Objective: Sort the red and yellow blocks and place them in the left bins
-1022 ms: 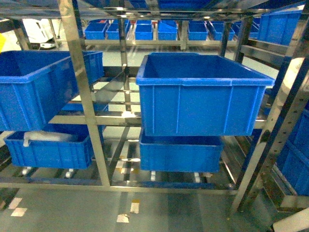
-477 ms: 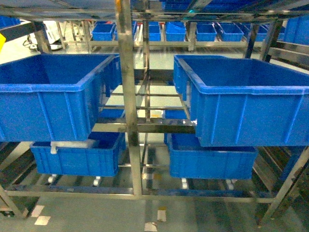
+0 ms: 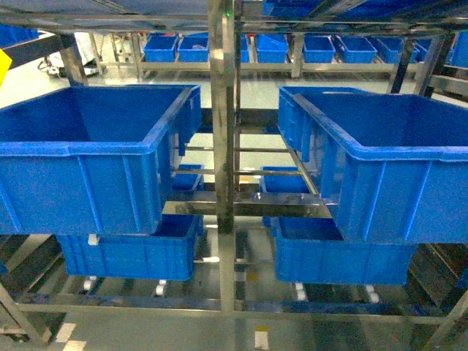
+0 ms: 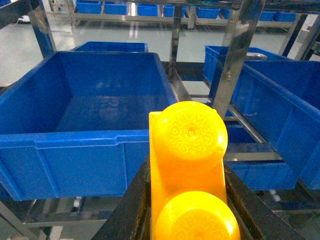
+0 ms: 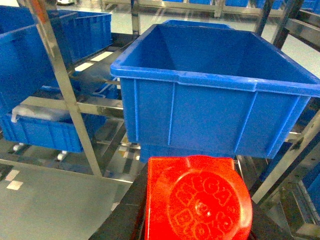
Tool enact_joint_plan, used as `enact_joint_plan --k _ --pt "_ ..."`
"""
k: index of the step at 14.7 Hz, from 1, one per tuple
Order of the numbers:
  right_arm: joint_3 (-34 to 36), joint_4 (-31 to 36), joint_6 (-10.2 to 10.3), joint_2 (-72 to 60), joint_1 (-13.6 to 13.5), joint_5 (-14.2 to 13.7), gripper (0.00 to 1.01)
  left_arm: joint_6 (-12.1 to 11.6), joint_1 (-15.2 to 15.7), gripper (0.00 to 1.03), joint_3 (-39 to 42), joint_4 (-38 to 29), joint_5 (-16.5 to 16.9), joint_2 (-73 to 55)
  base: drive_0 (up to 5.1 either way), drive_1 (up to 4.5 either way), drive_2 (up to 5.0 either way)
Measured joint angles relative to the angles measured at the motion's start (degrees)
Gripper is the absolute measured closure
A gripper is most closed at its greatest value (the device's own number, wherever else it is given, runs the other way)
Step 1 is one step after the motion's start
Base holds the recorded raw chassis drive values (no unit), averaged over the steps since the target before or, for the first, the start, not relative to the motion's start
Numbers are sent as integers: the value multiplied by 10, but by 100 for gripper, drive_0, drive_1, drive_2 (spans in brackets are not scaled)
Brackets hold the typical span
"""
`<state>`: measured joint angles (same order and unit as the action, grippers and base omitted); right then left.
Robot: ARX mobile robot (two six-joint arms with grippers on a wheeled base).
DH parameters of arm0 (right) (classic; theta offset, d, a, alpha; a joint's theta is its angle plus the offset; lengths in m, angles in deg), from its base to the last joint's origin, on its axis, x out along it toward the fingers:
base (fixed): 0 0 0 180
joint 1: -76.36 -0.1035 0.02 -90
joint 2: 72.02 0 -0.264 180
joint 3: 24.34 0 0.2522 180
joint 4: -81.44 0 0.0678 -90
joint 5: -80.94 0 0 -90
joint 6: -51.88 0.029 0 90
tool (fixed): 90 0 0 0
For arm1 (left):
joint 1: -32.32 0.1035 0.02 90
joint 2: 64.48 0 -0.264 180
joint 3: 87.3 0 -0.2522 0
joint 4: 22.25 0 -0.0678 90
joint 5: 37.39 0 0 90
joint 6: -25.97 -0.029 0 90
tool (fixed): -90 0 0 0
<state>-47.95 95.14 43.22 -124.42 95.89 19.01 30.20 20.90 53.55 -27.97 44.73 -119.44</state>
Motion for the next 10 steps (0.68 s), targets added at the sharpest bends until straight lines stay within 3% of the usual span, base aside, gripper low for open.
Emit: enact_joint_plan --k 10 --pt "0 0 0 0 0 0 74 0 1 76 0 0 0 1 -1 8 -11"
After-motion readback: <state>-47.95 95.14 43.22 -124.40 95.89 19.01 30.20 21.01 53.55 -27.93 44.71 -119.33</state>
